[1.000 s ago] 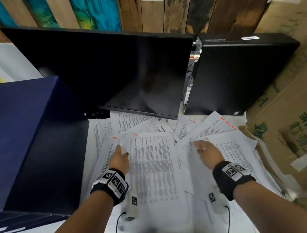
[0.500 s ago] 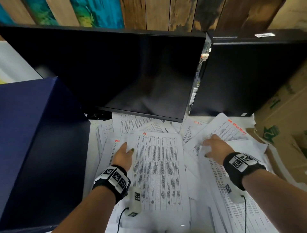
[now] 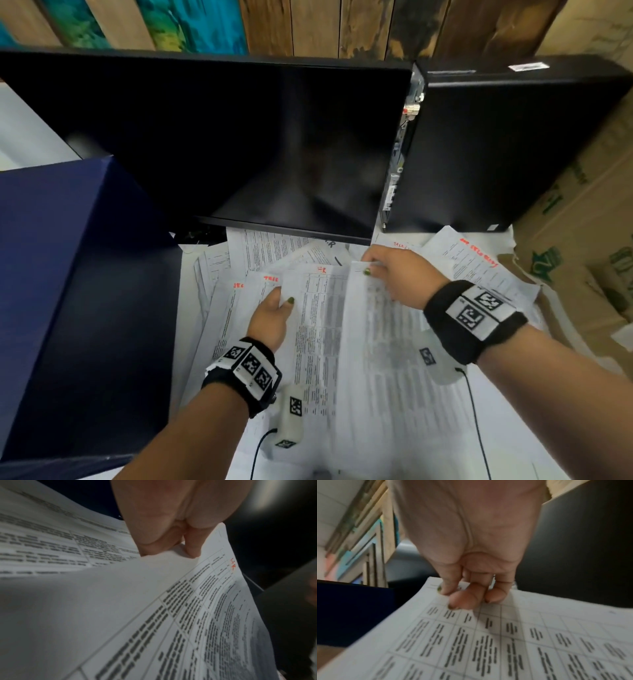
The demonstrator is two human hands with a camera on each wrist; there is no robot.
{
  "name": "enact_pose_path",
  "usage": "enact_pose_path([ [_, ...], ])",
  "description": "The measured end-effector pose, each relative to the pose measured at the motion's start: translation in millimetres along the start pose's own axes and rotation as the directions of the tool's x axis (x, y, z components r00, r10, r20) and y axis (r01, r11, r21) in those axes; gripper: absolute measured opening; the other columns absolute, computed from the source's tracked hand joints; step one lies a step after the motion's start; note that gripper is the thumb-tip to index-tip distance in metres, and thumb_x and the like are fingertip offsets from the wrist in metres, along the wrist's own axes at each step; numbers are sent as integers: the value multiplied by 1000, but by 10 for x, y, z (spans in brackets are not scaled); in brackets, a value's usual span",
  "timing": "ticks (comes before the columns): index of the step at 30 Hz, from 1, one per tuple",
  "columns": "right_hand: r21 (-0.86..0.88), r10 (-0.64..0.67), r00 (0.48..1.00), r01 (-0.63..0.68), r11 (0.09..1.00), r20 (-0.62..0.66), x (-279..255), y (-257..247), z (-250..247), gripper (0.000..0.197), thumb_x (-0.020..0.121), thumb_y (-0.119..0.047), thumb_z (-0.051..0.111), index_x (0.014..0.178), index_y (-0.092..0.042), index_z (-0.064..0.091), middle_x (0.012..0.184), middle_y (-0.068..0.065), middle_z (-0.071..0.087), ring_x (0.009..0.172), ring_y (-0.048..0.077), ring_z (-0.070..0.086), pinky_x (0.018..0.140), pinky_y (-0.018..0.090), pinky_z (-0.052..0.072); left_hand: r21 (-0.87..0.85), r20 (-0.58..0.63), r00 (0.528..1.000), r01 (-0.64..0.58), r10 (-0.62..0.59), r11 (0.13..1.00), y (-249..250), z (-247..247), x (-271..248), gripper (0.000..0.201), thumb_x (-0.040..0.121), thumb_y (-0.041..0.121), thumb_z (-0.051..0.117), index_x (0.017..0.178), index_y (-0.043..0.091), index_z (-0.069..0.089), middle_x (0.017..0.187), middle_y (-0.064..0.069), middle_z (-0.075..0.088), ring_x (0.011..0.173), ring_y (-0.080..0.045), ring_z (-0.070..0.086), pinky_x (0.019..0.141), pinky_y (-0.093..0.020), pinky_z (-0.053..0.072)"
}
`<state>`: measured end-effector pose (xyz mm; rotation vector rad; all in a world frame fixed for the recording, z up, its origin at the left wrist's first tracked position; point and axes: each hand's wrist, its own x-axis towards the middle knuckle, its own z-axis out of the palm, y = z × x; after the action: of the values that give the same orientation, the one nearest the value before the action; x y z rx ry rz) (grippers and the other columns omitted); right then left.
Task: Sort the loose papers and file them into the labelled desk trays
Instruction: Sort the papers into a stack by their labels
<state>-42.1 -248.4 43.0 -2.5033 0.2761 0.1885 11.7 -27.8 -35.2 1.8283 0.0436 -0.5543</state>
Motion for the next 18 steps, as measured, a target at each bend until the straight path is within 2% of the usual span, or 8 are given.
enact_pose_path([
  [3,0,10,1000,-10,1000,-16,81,-176,247,14,96,-11,42,99,-21,52,81,-2,58,64,16,54,59,30,47,-96,27,1000,-13,15,995,66,112,-97,32,99,13,43,128,20,51,117,13,50,121,-11,44,103,-26,29],
  [5,16,25,999,-25,1000,-42,106,-256,383,14,96,-10,41,99,-20,50,77,-1,58,66,21,58,62,31,49,-96,39,998,-54,58,994,68,139,-143,35,99,24,43,133,21,47,116,18,45,120,-6,41,102,-21,24],
  [7,95,41,996,-34,995,-73,119,-313,471,12,97,-12,41,98,-20,51,79,0,60,67,24,62,65,34,53,-35,74,994,-76,79,996,47,162,-168,22,96,33,47,118,32,50,108,27,51,109,-1,46,97,-17,32],
  [9,201,64,994,-45,979,-88,118,-346,516,11,97,-15,42,98,-20,51,86,4,63,66,23,64,60,35,55,91,117,988,-114,103,989,24,166,-180,20,91,27,58,110,31,52,102,19,61,100,-5,57,80,-15,42],
  [11,292,71,996,-52,955,-56,104,-354,538,17,97,-11,41,102,-22,53,92,4,62,69,21,65,54,25,51,160,94,987,-143,129,977,-35,141,-147,29,89,14,61,113,28,52,103,14,63,101,-10,59,75,-13,43],
  [12,320,51,998,-33,947,-48,104,-330,548,24,96,-7,41,106,-24,54,98,3,61,73,20,65,57,22,50,189,63,989,-143,134,972,-59,114,-130,32,89,9,60,115,26,52,103,14,61,101,-9,58,74,-11,41],
  [15,261,30,986,14,965,-165,126,-88,536,38,91,1,45,113,-27,58,113,-5,51,88,14,58,77,19,43,221,-62,995,-57,73,974,-53,-12,-53,39,92,2,53,128,17,48,112,9,59,107,-13,56,85,-14,41],
  [18,93,195,961,-180,979,-196,141,380,467,40,87,2,47,115,-23,60,115,-2,49,99,18,55,85,17,37,271,-173,985,55,-7,961,-114,-228,110,45,95,7,49,139,15,38,127,3,52,119,-23,51,98,-27,38],
])
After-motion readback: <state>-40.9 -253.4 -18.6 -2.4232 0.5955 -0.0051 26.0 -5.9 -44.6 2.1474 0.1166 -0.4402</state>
